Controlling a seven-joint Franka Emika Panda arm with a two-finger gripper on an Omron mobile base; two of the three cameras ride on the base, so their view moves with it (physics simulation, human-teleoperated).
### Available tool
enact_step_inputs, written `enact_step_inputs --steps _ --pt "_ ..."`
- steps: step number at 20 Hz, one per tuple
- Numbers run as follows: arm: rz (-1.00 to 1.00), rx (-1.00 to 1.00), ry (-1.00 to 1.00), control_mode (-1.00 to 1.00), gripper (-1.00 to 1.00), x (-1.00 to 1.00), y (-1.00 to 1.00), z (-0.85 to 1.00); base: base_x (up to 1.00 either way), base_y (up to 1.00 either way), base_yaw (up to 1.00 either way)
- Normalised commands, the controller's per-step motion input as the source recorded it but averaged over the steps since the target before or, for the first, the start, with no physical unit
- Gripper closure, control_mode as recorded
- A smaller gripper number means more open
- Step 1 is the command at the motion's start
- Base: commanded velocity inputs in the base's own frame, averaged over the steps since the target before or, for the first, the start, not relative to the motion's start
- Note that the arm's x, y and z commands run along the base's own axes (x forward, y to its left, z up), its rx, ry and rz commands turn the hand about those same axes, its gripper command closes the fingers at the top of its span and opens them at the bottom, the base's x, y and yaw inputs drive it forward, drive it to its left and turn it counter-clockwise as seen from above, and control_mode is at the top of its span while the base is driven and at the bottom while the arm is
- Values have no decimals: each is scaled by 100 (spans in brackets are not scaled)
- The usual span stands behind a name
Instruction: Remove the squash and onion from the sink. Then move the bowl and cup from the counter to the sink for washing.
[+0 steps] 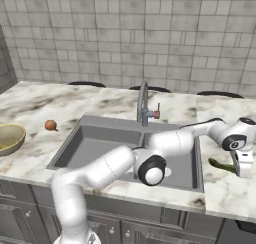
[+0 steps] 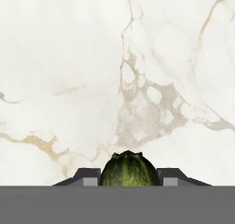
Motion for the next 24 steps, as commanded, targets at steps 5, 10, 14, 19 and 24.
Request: enact_step_inputs --steps 5,10,14,19,24 --pt "-9 3 0 -100 100 0 0 -47 0 0 0" --pt "-9 2 0 -100 100 1 0 -47 0 0 0" --pt "-9 0 0 -100 100 4 -1 -43 0 0 0" --pt "-8 0 0 -100 100 3 -12 -30 0 0 0" --pt "-8 0 0 -100 100 2 -17 -25 0 0 0"
